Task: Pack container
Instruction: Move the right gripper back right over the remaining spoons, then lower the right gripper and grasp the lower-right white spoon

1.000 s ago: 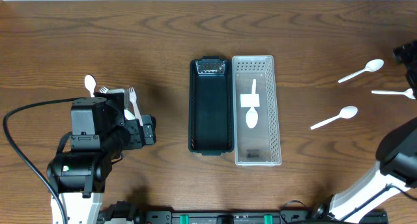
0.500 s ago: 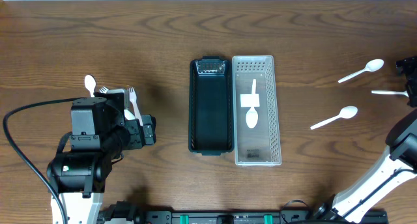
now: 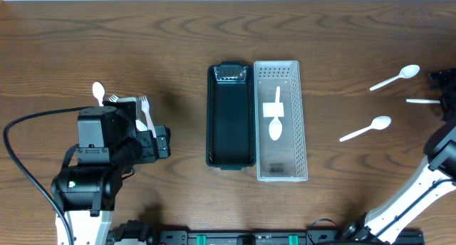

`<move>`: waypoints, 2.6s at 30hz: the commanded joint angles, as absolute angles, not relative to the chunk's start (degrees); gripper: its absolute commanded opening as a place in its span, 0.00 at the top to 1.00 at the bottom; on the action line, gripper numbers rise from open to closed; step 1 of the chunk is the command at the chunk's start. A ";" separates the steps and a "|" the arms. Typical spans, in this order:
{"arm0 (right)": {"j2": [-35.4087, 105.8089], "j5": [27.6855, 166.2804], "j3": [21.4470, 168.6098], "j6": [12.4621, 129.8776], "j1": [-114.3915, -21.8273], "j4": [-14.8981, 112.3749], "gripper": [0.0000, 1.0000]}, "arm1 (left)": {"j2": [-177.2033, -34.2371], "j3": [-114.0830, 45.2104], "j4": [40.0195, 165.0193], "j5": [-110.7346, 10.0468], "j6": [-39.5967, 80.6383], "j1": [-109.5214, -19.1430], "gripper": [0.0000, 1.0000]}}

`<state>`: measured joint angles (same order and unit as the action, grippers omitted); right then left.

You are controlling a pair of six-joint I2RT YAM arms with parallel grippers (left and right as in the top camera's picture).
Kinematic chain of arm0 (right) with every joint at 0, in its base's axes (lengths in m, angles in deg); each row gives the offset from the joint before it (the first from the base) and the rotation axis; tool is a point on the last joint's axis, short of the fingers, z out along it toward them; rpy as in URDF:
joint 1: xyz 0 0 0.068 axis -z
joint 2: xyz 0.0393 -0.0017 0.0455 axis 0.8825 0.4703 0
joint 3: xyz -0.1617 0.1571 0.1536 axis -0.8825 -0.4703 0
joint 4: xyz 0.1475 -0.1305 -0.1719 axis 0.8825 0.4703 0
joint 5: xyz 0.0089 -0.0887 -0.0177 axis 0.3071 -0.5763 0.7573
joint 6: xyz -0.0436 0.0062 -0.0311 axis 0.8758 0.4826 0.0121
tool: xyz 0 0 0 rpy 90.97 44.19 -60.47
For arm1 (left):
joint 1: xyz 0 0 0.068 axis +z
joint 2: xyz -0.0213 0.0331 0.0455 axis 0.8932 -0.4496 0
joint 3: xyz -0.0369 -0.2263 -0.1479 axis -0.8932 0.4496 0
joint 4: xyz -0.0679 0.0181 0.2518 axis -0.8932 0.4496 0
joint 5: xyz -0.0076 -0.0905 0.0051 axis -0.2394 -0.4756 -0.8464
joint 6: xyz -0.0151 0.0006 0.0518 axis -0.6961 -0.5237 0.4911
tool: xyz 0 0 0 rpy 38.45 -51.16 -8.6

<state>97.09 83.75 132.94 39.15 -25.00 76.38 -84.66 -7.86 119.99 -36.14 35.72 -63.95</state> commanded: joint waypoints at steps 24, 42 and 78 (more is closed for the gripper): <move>102.29 81.85 132.74 33.42 -22.26 75.48 0.01 | -84.55 -9.19 121.11 -36.66 35.42 -64.23 0.02; 104.08 82.33 132.74 33.90 -22.26 77.56 0.24 | -84.55 -9.19 121.24 -36.68 35.39 -64.23 0.02; 101.00 81.80 132.87 43.89 -24.43 77.62 0.99 | -84.55 -9.19 121.22 -36.68 35.42 -64.23 0.02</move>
<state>101.68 82.87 133.20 40.24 -22.90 77.32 -84.64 -7.86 121.00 -36.14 35.72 -63.95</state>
